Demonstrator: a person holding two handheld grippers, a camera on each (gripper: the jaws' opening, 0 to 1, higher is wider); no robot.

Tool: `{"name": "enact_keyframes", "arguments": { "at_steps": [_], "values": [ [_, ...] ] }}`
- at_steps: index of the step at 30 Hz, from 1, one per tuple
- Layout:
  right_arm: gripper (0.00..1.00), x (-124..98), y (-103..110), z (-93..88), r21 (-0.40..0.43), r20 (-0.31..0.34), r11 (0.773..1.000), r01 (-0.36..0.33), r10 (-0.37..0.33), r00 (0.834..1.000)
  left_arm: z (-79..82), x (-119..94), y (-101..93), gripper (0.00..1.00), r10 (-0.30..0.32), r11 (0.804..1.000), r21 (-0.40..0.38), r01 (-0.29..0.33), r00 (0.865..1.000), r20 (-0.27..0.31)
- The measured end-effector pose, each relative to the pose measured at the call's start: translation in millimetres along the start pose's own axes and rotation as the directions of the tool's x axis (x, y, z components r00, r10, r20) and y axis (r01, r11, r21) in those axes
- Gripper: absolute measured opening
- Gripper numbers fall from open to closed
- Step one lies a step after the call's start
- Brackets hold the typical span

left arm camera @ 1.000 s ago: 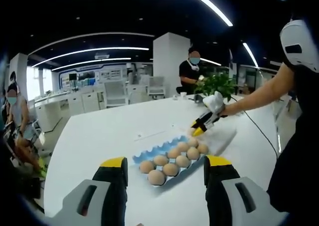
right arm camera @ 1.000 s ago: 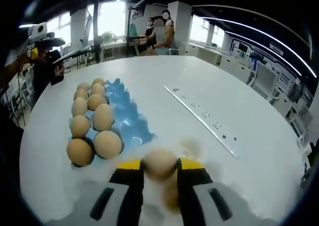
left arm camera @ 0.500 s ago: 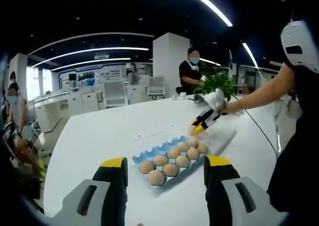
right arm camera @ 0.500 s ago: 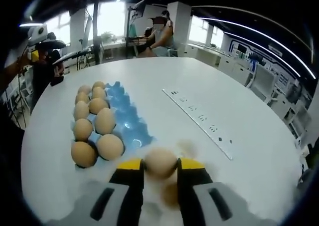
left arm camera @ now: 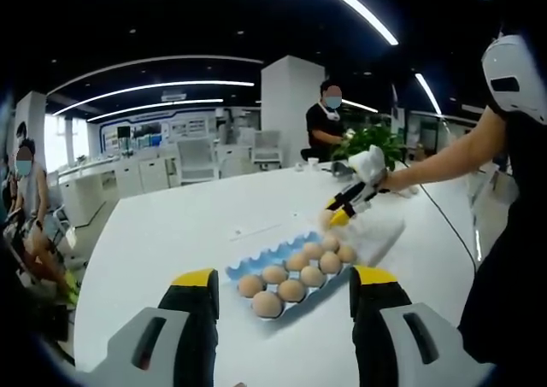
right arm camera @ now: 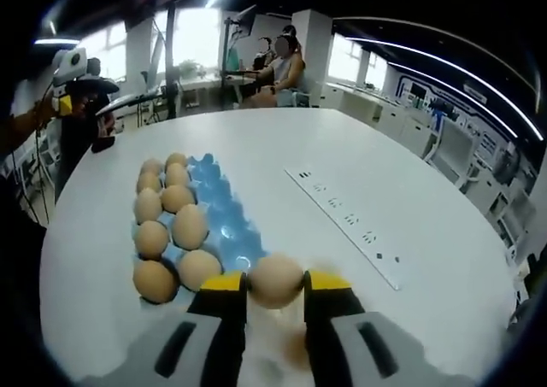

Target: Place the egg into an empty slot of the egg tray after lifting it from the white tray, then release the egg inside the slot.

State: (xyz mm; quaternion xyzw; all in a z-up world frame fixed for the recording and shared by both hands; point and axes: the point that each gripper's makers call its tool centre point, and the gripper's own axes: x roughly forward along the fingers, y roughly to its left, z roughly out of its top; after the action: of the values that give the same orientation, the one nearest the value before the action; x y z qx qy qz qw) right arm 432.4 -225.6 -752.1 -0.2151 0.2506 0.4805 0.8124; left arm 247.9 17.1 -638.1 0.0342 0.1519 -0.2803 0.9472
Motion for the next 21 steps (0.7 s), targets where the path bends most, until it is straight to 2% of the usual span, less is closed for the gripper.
{"name": "enact_keyframes", "arguments": {
  "at_steps": [21],
  "values": [
    [0.25, 24, 23, 28.4, -0.042, 0.030, 0.997, -0.065, 0.067, 0.997, -3.1, -2, 4.9, 0.62, 0.008, 1.000, -0.006, -0.008, 1.000, -0.003]
  ]
}}
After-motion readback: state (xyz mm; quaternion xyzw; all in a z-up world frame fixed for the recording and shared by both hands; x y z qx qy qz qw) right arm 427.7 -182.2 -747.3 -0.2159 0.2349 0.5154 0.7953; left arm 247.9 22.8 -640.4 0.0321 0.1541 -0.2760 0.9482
